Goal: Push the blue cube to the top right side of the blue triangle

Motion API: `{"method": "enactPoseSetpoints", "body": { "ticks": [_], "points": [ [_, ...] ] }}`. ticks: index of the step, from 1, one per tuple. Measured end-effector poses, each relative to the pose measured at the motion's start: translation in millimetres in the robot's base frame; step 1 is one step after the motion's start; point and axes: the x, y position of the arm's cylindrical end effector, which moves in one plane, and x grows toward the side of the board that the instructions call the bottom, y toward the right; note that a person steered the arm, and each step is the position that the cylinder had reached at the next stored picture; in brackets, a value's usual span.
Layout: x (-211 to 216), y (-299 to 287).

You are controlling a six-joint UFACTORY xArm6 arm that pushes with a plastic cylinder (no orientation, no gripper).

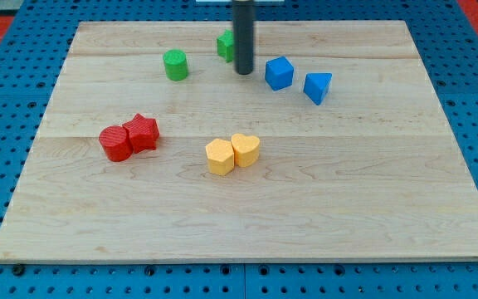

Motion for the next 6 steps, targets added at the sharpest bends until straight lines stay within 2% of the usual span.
{"method": "enactPoseSetpoints", "body": {
  "ticks": [2, 3, 4, 5, 6],
  "points": [
    [-3.2, 93.0],
    [-60.9, 79.4],
    [-108.4, 35.8],
    [-91.3, -31.1],
    [-41.1, -69.8]
  ]
}}
